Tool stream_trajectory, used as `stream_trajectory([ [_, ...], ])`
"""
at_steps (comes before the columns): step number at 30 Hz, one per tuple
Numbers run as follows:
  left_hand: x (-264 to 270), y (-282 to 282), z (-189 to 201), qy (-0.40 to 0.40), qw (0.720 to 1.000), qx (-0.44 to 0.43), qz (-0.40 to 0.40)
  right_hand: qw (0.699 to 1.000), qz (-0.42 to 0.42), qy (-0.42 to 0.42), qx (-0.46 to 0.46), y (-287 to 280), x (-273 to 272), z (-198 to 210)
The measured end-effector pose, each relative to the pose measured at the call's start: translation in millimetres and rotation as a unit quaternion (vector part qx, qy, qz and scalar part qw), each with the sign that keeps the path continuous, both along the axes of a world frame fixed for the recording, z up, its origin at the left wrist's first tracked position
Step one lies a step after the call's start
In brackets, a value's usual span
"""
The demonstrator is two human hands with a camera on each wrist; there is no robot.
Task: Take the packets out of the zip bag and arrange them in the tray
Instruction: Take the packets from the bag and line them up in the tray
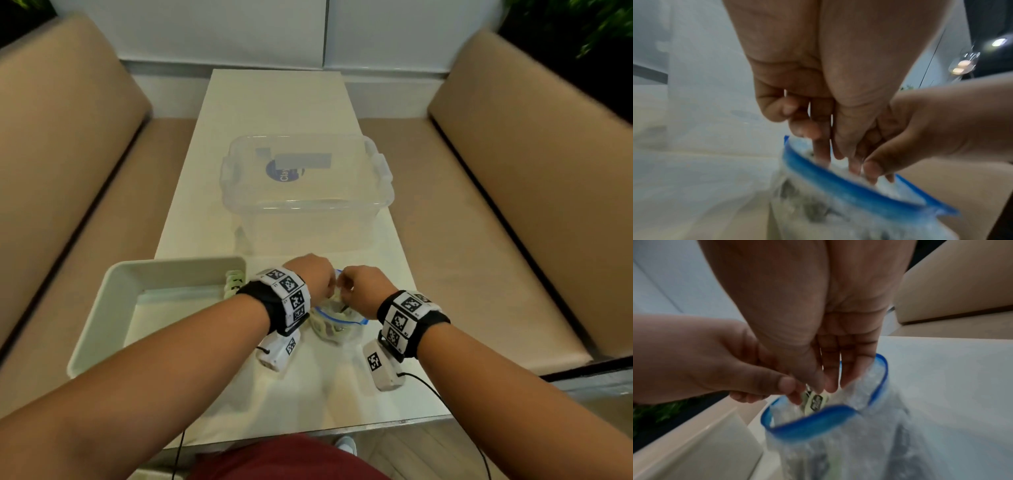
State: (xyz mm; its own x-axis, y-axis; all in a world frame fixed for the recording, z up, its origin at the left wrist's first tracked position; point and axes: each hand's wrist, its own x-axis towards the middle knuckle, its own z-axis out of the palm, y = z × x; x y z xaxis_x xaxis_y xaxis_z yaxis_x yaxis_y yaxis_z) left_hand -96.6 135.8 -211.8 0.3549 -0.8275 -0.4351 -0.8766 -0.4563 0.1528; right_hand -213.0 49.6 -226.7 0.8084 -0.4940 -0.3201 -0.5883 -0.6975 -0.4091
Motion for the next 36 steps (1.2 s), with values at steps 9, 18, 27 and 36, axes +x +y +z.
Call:
stream_trajectory([
  [9,-7,6,-32,-0.119,0.981,0.007,0.153,0.997,0.069,0.034,-0.029,-4,2,-17],
  [18,-13,4,-26,-0.127,0.978,-0.034,0.160,0.996,0.027,-0.032,0.074,-19,-7,-13],
  [27,-17,24,1,-0.011,0.962,-0.178,0.205,0.983,-0.039,-0.083,0.159,-32,-5,-12],
  [36,-10,40,7,0.098,0.938,-0.257,0.209,0.951,0.011,-0.205,0.233,-28,-6,-4],
])
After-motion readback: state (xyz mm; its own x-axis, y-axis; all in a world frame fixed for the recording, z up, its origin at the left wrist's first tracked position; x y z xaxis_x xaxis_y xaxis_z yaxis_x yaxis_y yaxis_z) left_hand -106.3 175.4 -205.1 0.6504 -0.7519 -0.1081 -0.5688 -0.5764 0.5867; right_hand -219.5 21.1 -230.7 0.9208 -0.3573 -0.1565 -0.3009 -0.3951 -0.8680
